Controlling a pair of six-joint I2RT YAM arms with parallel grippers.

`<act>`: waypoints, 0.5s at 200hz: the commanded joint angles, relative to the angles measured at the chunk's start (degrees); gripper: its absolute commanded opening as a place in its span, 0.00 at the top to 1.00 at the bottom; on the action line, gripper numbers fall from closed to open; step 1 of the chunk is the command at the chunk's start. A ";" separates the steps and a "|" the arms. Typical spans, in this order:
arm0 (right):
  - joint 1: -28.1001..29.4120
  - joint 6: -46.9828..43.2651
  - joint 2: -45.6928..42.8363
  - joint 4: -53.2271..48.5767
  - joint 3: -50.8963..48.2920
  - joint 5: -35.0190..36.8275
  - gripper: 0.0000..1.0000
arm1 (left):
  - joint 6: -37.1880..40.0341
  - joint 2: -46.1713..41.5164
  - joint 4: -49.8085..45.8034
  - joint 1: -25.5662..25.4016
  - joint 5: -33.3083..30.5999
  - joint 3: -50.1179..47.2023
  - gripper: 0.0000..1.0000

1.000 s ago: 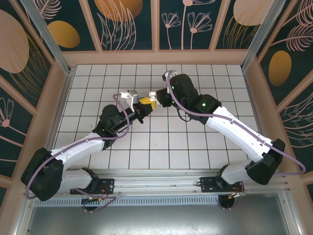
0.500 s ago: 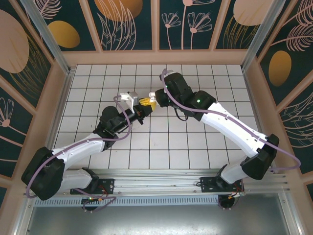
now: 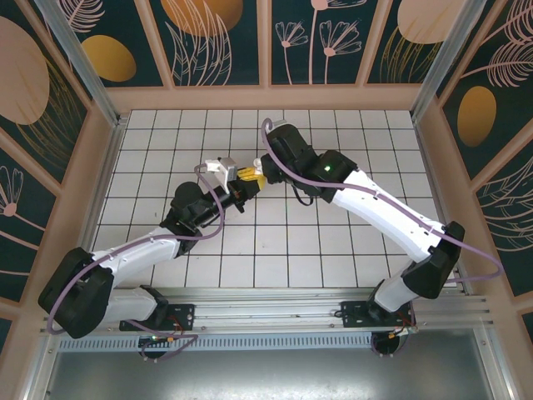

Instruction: Insert the wireless bluetooth earbuds into the charging case

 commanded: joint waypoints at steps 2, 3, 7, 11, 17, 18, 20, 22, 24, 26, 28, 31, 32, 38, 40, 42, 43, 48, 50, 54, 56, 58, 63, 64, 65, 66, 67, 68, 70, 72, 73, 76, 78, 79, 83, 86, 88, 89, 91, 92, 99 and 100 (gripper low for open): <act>0.97 -1.25 0.91 -3.39 1.98 2.65 0.75 | 0.47 0.38 4.48 -0.01 0.67 0.24 1.00; 0.92 -1.26 0.91 -3.42 2.05 2.66 0.75 | 0.39 0.39 4.52 -0.06 0.67 0.21 1.00; 1.09 -1.23 0.88 -3.53 2.08 2.73 0.74 | 0.29 0.40 4.58 -0.11 0.73 0.21 1.00; 1.12 -1.25 0.87 -3.68 2.19 2.64 0.74 | 0.22 0.40 4.69 -0.04 0.62 0.19 1.00; 1.19 -1.26 0.92 -3.75 2.20 2.62 0.74 | 0.15 0.35 5.03 -0.05 0.58 0.15 1.00; 1.21 -1.27 0.92 -3.77 2.20 2.60 0.75 | 0.10 0.37 5.06 -0.03 0.58 0.17 1.00; 1.23 -1.27 0.92 -3.83 2.22 2.62 0.74 | 0.06 0.39 5.15 -0.15 0.62 0.12 1.00; 1.23 -1.25 0.87 -3.84 2.28 2.55 0.74 | -0.06 0.40 5.24 -0.09 0.54 0.13 1.00; 1.23 -1.26 0.85 -3.86 2.28 2.52 0.74 | -0.05 0.40 5.26 -0.07 0.50 0.04 1.00; 1.30 -1.27 0.86 -3.92 2.28 2.45 0.74 | -0.11 0.35 5.40 -0.09 0.49 0.04 1.00; 1.32 -1.25 0.84 -3.94 2.29 2.37 0.75 | -0.23 0.39 5.43 -0.03 0.49 0.02 1.00; 1.32 -1.25 0.90 -3.97 2.29 2.33 0.74 | -0.31 0.40 5.64 -0.12 0.51 0.01 1.00; 1.32 -1.26 0.86 -3.97 2.29 2.28 0.74 | -0.35 0.44 5.68 -0.11 0.50 0.01 1.00; 1.32 -1.18 0.79 -4.05 2.28 1.95 0.74 | -0.47 0.49 5.89 -0.07 0.57 0.02 1.00; 1.32 -1.18 0.75 -4.06 2.26 1.83 0.74 | -0.52 0.49 5.95 -0.02 0.58 0.01 1.00; 1.32 -1.12 0.72 -4.06 2.21 1.75 0.74 | -0.62 0.49 6.08 -0.01 0.58 0.06 1.00; 1.32 -1.11 0.73 -4.06 2.21 1.68 0.74 | -0.68 0.49 6.11 -0.06 0.58 0.08 1.00; 1.40 -1.09 0.62 -3.99 2.15 1.18 0.74 | -0.81 0.56 6.35 -0.03 0.66 0.04 1.00; 1.41 -1.10 0.64 -4.02 2.08 1.11 0.74 | -0.87 0.51 6.40 -0.01 0.66 0.02 1.00; 1.47 -1.02 0.59 -3.93 2.00 0.78 0.74 | -1.03 0.57 6.64 -0.07 0.66 0.09 1.00; 1.42 -0.97 0.57 -3.90 1.95 0.61 0.74 | -1.12 0.60 6.71 -0.09 0.66 0.01 1.00; 1.41 -0.95 0.46 -3.84 1.94 0.48 0.74 | -1.21 0.65 6.86 -0.07 0.66 0.01 1.00; 1.41 -0.92 0.41 -3.76 1.78 0.05 0.74 | -1.36 0.67 7.10 -0.01 0.73 0.01 1.00; 1.41 -0.92 0.40 -3.73 1.77 -0.05 0.74 | -1.36 0.71 7.11 -0.01 0.74 0.06 1.00; 1.41 -0.88 0.39 -3.76 1.76 -0.10 0.74 | -1.45 0.73 7.20 -0.01 0.75 0.08 1.00; 1.45 -0.90 0.30 -3.74 1.76 -0.21 0.74 | -1.49 0.74 7.25 -0.01 0.75 0.00 1.00; 1.43 -0.82 0.26 -3.77 1.72 -0.27 0.74 | -1.51 0.75 7.31 -0.10 0.75 -0.04 1.00; 1.42 -0.83 0.24 -3.69 1.69 -0.34 0.74 | -1.57 0.75 7.35 -0.05 0.75 -0.01 1.00; 1.41 -0.83 0.28 -3.64 1.63 -0.48 0.74 | -1.62 0.75 7.44 -0.02 0.75 0.12 1.00; 1.43 -0.83 0.19 -3.58 1.57 -0.67 0.74 | -1.62 0.71 7.57 -0.10 0.75 0.10 1.00; 1.42 -0.83 0.20 -3.56 1.58 -0.72 0.74 | -1.67 0.73 7.61 -0.05 0.75 0.10 1.00; 1.41 -0.74 0.16 -3.47 1.48 -0.96 0.74 | -1.72 0.82 7.69 -0.08 0.80 0.17 1.00; 1.41 -0.70 0.13 -3.45 1.43 -1.16 0.74 | -1.78 0.77 7.77 -0.03 0.83 0.14 1.00; 1.41 -0.68 0.09 -3.45 1.42 -1.23 0.74 | -1.79 0.76 7.75 -0.06 0.83 0.12 1.00; 1.43 -0.66 0.01 -3.30 1.34 -1.50 0.73 | -1.86 0.84 7.87 -0.12 0.84 0.23 1.00; 1.46 -0.57 -0.06 -3.21 1.26 -1.85 0.73 | -1.91 0.92 7.90 -0.14 0.84 0.23 1.00; 1.42 -0.57 -0.14 -3.19 1.19 -2.05 0.73 | -2.00 0.97 7.97 -0.11 0.84 0.26 1.00; 1.41 -0.57 -0.14 -3.18 1.21 -2.11 0.73 | -2.03 0.99 7.98 -0.06 0.84 0.27 1.00; 1.41 -0.46 -0.14 -3.12 1.18 -2.27 0.73 | -2.03 0.92 7.99 -0.09 0.84 0.27 1.00; 1.41 -0.43 -0.18 -3.10 1.16 -2.31 0.73 | -2.05 0.97 7.99 -0.09 0.88 0.27 1.00; 1.49 -0.36 -0.35 -3.09 1.13 -2.83 0.73 | -2.15 1.00 8.04 -0.08 0.84 0.35 1.00; 1.45 -0.38 -0.33 -3.09 1.14 -2.90 0.73 | -2.15 1.01 8.06 -0.04 0.88 0.36 1.00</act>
